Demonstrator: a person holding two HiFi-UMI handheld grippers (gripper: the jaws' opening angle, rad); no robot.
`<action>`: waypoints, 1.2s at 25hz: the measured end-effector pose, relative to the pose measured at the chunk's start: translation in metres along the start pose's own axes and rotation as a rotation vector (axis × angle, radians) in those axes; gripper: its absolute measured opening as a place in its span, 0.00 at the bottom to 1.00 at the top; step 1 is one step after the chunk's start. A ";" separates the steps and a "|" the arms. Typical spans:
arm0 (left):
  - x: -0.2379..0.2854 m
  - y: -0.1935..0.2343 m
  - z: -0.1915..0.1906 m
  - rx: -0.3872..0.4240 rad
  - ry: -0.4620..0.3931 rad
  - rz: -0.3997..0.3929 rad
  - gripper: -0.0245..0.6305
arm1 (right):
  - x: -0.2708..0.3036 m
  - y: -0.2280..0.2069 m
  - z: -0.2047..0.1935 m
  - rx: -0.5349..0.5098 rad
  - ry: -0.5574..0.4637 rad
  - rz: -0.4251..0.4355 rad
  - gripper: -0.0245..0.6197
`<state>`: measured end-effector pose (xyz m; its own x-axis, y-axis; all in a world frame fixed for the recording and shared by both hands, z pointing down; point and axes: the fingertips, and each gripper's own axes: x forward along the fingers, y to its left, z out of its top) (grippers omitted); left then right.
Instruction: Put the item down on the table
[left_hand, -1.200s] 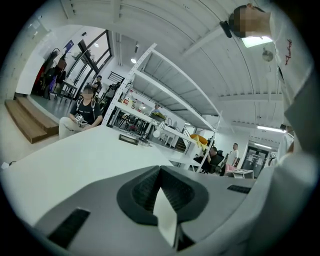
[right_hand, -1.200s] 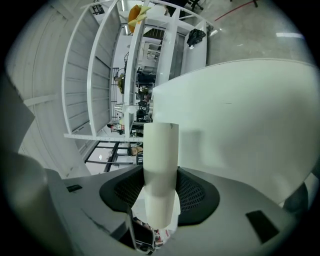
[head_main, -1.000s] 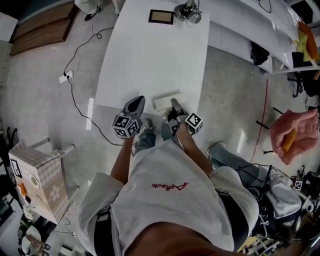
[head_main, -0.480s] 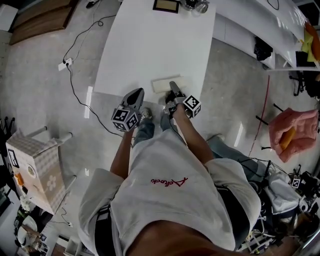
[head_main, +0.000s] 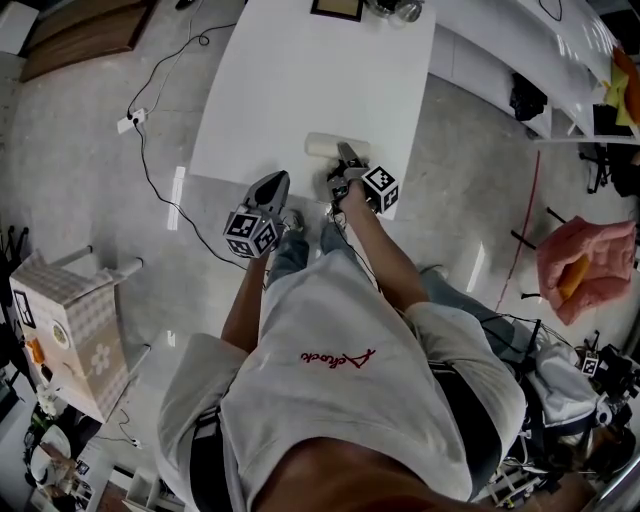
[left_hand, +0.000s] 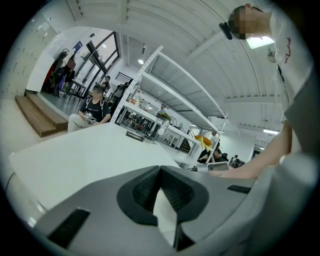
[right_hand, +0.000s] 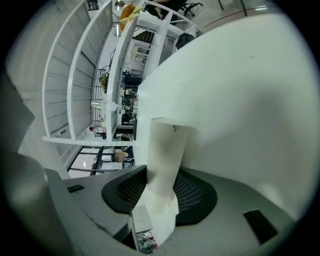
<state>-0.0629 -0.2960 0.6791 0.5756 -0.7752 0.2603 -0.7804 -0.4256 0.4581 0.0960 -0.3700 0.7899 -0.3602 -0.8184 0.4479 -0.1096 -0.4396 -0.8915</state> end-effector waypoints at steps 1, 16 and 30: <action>0.001 -0.001 0.000 0.001 -0.001 0.001 0.07 | 0.000 -0.001 0.002 0.002 -0.001 -0.002 0.31; 0.014 -0.013 0.009 0.024 -0.005 -0.031 0.07 | 0.003 0.016 -0.012 -0.387 0.320 0.002 0.54; 0.020 -0.026 0.023 0.058 -0.013 -0.078 0.07 | -0.015 -0.009 -0.031 -1.112 0.544 -0.159 0.41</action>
<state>-0.0370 -0.3114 0.6529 0.6324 -0.7445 0.2140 -0.7461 -0.5110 0.4270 0.0735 -0.3424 0.7896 -0.5781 -0.4093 0.7059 -0.8151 0.2488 -0.5232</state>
